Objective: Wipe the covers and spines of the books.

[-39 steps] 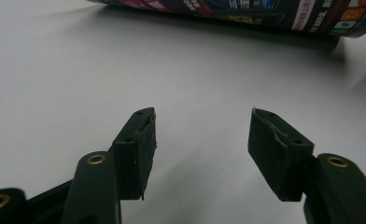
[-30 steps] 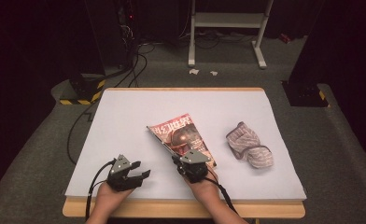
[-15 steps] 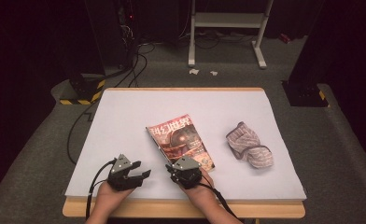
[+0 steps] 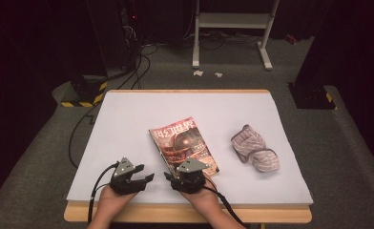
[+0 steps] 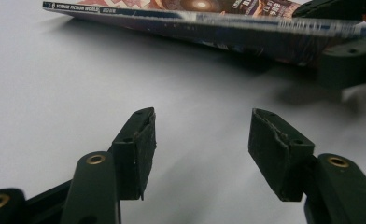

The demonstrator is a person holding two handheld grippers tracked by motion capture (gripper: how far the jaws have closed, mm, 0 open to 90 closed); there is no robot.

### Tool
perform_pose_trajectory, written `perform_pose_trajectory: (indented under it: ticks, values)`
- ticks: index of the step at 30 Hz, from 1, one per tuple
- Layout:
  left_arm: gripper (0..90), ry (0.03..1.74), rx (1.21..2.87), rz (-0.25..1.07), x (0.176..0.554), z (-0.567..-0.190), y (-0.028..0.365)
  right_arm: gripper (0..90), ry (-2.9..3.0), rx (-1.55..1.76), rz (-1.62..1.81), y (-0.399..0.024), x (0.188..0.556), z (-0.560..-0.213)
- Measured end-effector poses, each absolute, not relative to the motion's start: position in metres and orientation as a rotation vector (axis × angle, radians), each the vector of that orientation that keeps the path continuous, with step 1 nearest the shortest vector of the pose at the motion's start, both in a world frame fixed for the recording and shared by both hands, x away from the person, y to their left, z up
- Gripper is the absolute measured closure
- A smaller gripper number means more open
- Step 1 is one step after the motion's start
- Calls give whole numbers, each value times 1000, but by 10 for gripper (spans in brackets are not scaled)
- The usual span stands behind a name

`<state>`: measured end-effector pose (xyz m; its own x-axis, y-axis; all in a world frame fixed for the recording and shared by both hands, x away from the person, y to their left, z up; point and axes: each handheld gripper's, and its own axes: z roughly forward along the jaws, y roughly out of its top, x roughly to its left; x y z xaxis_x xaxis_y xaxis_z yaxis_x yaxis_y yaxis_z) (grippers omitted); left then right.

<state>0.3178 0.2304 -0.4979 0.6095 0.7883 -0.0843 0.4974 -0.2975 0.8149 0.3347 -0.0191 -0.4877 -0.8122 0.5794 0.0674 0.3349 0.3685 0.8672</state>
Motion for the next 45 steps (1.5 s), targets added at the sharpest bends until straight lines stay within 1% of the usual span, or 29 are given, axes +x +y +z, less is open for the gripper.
perform_pose_trajectory:
  ticks: [1, 7, 10, 15, 21, 26, 30, 33, 37, 42, 45]
  values:
    - [418, 1017, 1966, 424, 318, -498, 230, 440, 2389, 804, 1430, -17, 333, -488]
    - [410, 1014, 1966, 421, 318, -498, 228, 435, 2390, 807, 1463, -17, 332, -485]
    - [380, 1015, 1980, 423, 318, -499, 224, 435, 2375, 835, 1454, -22, 336, -485]
    - [338, 1005, 2008, 441, 318, -500, 214, 437, 2328, 913, 1435, -38, 346, -483]
    - [306, 998, 2028, 417, 321, -500, 207, 436, 2282, 991, 1394, -61, 358, -484]
    - [275, 968, 2080, 389, 321, -502, 188, 433, 2239, 1056, 1342, -82, 367, -485]
    - [239, 960, 2122, 403, 320, -505, 173, 435, 2187, 1120, 1310, -102, 374, -486]
    - [204, 974, 2119, 369, 320, -506, 169, 435, 2161, 1165, 1303, -114, 376, -487]
    - [158, 974, 2121, 369, 318, -506, 164, 436, 2145, 1200, 1293, -121, 380, -489]
    - [151, 973, 2130, 350, 316, -509, 158, 435, 2153, 1230, 1282, -124, 383, -492]
    - [141, 942, 2170, 397, 313, -510, 154, 435, 2153, 1240, 1283, -124, 383, -492]
